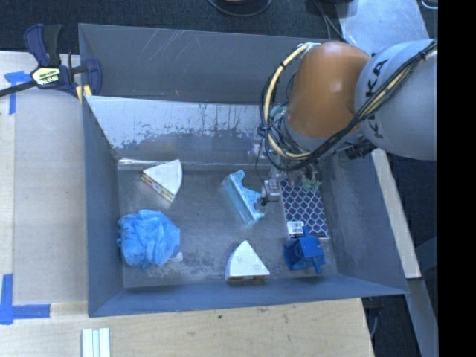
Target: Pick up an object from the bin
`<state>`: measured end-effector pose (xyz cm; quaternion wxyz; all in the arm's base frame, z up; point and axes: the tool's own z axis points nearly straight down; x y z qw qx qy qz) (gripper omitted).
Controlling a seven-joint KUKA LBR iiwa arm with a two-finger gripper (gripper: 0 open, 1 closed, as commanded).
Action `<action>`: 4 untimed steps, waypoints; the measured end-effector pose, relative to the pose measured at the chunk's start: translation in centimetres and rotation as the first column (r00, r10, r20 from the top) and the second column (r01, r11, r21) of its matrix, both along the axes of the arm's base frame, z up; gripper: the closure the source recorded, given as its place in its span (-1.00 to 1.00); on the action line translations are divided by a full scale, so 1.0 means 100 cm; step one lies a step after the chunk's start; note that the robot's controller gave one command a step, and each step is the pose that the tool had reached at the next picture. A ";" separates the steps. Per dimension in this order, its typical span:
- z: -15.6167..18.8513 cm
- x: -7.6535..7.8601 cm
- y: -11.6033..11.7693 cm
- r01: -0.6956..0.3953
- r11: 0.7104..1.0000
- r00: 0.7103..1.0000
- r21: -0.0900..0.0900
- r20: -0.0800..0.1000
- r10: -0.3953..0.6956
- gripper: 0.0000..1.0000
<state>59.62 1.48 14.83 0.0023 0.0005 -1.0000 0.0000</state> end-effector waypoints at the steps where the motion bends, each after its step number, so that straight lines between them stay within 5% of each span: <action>1: 0.005 0.002 0.000 0.000 1.000 1.000 0.000 0.008 0.000 -1.00; 2: -0.071 -0.008 -0.006 0.115 0.993 0.993 0.000 0.003 -0.115 -1.00; 3: -0.072 -0.013 0.005 0.183 0.983 0.983 0.000 0.009 -0.183 1.00; 4: -0.072 -0.013 0.005 0.183 0.983 0.983 0.000 0.009 -0.183 1.00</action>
Offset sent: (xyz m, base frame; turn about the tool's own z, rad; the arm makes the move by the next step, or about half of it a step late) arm -0.0100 -0.0050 -0.0742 0.1176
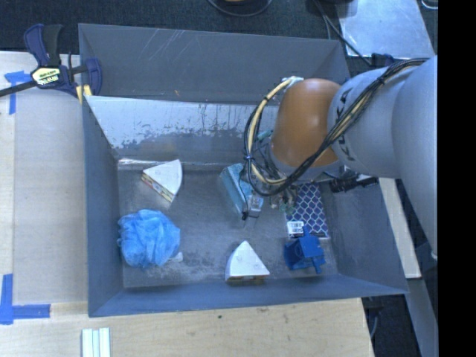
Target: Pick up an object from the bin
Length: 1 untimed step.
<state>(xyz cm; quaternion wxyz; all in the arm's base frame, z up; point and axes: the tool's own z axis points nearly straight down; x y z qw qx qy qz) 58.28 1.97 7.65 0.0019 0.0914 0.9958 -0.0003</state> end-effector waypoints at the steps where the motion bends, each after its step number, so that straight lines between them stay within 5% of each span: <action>1: 0.095 -0.016 -0.006 0.028 1.000 1.000 0.000 -0.002 -0.028 1.00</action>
Offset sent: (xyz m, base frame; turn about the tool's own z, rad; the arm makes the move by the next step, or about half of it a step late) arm -0.0027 0.0007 0.1013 0.0920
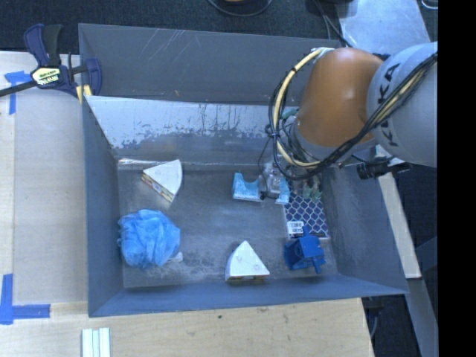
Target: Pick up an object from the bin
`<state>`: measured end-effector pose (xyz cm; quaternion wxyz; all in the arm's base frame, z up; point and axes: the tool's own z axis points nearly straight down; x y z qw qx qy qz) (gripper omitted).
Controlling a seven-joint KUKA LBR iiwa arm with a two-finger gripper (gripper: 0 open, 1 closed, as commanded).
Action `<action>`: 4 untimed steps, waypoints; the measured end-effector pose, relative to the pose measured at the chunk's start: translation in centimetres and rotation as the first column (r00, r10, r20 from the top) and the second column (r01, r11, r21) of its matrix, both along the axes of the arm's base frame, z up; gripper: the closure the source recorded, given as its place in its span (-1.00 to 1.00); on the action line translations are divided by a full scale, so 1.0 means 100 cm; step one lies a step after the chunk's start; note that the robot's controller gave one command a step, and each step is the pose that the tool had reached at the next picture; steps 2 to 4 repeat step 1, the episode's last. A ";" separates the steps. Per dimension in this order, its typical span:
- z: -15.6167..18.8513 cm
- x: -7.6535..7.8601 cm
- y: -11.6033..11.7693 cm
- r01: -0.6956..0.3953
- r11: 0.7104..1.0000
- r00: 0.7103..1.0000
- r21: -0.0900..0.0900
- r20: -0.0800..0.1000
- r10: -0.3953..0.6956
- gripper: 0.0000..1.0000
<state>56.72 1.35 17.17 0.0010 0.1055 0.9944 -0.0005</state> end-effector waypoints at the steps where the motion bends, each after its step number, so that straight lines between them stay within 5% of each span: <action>1: 0.057 0.004 0.001 0.017 1.000 1.000 0.000 0.009 -0.017 1.00; 4: 0.057 0.004 0.001 0.017 1.000 1.000 0.000 0.009 -0.017 1.00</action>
Offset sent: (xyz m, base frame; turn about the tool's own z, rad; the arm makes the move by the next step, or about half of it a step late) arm -0.0045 0.0192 0.0570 0.0657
